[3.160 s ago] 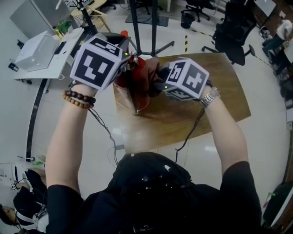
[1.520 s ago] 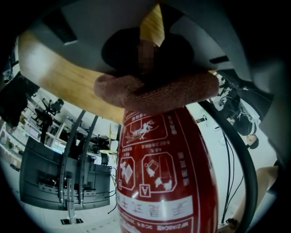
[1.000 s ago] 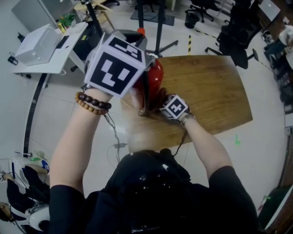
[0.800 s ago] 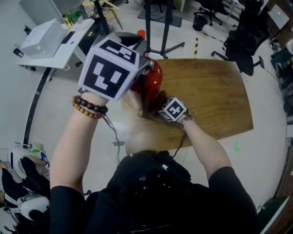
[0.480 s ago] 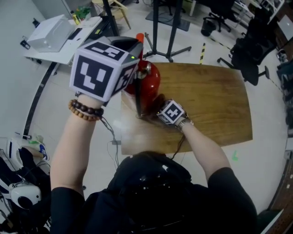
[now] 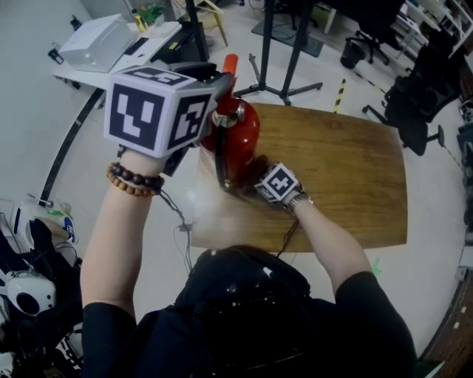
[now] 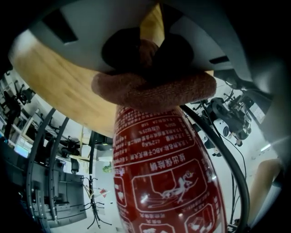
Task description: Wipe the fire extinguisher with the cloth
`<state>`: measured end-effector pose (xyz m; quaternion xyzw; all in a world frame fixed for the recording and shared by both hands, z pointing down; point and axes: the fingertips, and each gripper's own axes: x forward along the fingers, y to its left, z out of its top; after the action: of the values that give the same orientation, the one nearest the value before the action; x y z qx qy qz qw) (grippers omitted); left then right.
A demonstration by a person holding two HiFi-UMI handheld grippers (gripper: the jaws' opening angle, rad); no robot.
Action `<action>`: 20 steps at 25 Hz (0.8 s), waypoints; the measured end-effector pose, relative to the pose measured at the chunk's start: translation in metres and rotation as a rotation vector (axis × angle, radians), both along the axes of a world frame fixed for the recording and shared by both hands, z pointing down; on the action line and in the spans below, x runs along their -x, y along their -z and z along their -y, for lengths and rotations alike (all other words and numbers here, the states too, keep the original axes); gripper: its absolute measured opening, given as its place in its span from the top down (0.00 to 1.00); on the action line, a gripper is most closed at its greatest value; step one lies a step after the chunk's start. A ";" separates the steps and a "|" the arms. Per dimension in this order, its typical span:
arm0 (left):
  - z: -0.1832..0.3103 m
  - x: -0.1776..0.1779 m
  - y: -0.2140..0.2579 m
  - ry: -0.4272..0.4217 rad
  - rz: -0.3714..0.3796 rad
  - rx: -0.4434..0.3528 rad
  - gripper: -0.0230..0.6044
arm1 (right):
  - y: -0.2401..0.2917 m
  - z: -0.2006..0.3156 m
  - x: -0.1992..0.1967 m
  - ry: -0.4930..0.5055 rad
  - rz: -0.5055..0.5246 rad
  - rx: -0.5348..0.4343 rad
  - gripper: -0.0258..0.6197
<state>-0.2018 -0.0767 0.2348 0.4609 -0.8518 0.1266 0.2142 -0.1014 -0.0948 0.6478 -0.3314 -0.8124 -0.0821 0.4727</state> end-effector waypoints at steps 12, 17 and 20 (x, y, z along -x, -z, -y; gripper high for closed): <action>0.022 0.014 -0.016 0.013 -0.057 0.087 0.66 | 0.061 0.040 0.009 -0.050 0.112 0.030 0.84; 0.029 0.013 -0.019 0.006 -0.035 0.152 0.66 | 0.096 0.062 0.016 -0.062 0.184 0.032 0.84; 0.031 0.012 -0.019 0.001 -0.003 0.203 0.66 | 0.119 0.069 0.022 -0.066 0.228 0.042 0.84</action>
<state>-0.2142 -0.1074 0.2540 0.4368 -0.8344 0.2116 0.2612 -0.1238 -0.1636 0.5285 -0.3029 -0.8728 -0.0867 0.3728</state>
